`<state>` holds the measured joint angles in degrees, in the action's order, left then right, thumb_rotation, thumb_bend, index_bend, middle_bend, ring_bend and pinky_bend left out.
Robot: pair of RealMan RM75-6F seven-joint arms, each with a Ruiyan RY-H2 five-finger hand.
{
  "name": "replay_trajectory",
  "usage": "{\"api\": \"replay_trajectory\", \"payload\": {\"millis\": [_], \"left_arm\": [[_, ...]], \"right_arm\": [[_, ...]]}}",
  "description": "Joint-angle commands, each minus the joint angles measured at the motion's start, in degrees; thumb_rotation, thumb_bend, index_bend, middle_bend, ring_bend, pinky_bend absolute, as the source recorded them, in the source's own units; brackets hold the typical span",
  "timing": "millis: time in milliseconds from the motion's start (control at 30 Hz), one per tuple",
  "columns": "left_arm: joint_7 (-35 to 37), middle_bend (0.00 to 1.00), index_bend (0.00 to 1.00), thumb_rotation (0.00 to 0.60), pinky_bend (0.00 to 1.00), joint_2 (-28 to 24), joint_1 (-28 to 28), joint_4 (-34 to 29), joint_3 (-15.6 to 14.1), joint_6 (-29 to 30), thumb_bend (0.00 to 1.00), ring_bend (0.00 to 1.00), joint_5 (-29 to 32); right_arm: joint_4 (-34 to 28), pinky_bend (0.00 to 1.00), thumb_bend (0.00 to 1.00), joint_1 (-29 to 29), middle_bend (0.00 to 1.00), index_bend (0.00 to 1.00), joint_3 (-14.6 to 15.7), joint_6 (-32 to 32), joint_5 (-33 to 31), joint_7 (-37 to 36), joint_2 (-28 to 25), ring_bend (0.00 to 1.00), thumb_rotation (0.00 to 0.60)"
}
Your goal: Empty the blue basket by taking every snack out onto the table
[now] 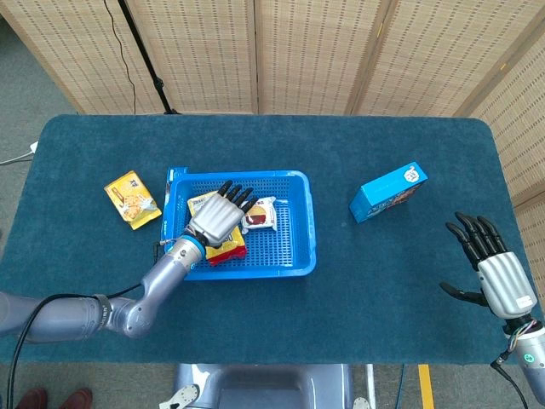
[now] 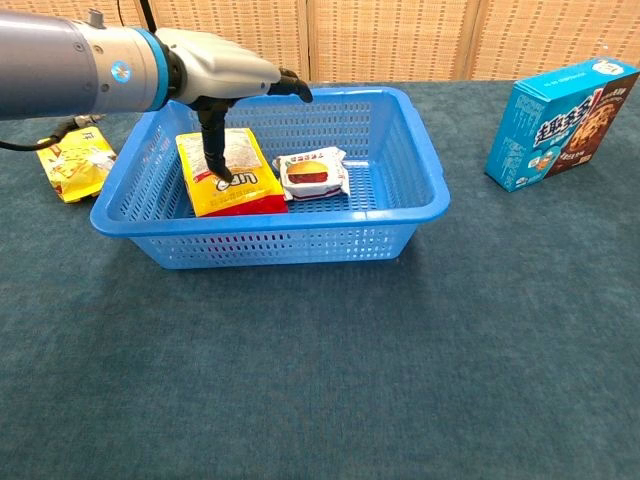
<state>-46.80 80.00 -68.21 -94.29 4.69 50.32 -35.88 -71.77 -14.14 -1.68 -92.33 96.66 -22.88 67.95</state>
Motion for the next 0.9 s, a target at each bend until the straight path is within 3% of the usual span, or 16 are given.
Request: {"api": "replay_trajectory", "payload": {"millis": [33, 433, 867, 900], "left_arm": [[1.1, 0.00, 0.00, 0.600, 0.00, -2.4, 1.2, -1.5, -1.8, -0.2, 0.00, 0.00, -1.9], [-0.1, 0.00, 0.00, 0.600, 0.00, -1.1, 1.7, 1.2, -5.9, -1.3, 0.00, 0.00, -7.1], [-6.5, 0.00, 0.00, 0.600, 0.00, 6.6, -1.6, 7.8, -7.3, -2.7, 0.01, 0.00, -0.8], [-6.2, 0.00, 0.00, 0.600, 0.04, 7.0, -1.8, 8.1, -6.9, -3.0, 0.04, 0.00, -0.7]], "right_arm": [[-0.3, 0.02, 0.00, 0.0, 0.00, 0.02, 0.0, 0.0, 0.1, 0.3, 0.0, 0.00, 0.600], [-1.0, 0.02, 0.00, 0.3, 0.00, 0.02, -0.2, 0.7, -0.2, 1.4, -0.2, 0.00, 0.600], [-0.6, 0.02, 0.00, 0.0, 0.00, 0.02, -0.4, 1.8, -0.6, 1.0, 0.0, 0.00, 0.600], [-0.5, 0.02, 0.00, 0.0, 0.00, 0.02, -0.5, 1.9, -0.6, 1.0, 0.0, 0.00, 0.600]]}}
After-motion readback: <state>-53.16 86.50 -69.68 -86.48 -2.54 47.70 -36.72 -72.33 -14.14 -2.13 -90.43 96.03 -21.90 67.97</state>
